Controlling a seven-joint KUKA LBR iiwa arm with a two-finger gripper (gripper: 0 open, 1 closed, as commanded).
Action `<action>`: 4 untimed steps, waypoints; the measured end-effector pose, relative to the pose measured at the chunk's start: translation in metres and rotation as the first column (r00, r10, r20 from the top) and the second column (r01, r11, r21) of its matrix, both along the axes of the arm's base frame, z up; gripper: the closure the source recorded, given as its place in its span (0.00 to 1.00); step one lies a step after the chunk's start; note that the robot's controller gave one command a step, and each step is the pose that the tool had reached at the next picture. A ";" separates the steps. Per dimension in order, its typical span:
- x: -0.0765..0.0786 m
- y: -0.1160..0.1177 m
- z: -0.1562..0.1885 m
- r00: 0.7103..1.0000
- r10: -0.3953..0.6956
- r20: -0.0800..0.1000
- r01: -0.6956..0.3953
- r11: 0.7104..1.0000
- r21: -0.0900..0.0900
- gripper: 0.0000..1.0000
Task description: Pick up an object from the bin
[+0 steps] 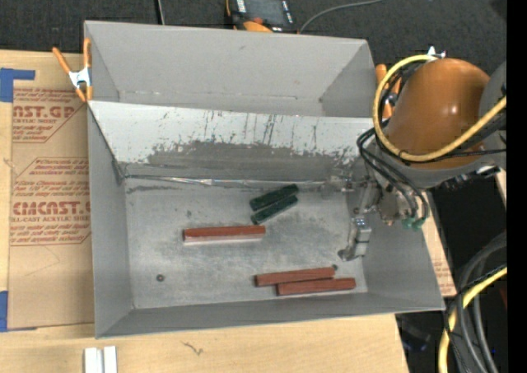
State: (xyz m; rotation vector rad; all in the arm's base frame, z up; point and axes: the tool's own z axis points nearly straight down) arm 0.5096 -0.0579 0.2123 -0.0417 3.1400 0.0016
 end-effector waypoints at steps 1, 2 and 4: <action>-0.025 -0.003 -0.146 0.993 -0.114 -0.008 0.114 0.993 0.001 0.00; -0.023 -0.004 -0.140 0.994 -0.111 -0.005 0.111 0.994 0.000 1.00; -0.003 0.005 0.007 0.991 -0.132 0.001 0.132 0.991 0.000 0.00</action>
Offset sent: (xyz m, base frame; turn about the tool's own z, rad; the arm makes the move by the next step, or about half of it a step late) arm -0.0235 -0.0047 -0.1423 0.1142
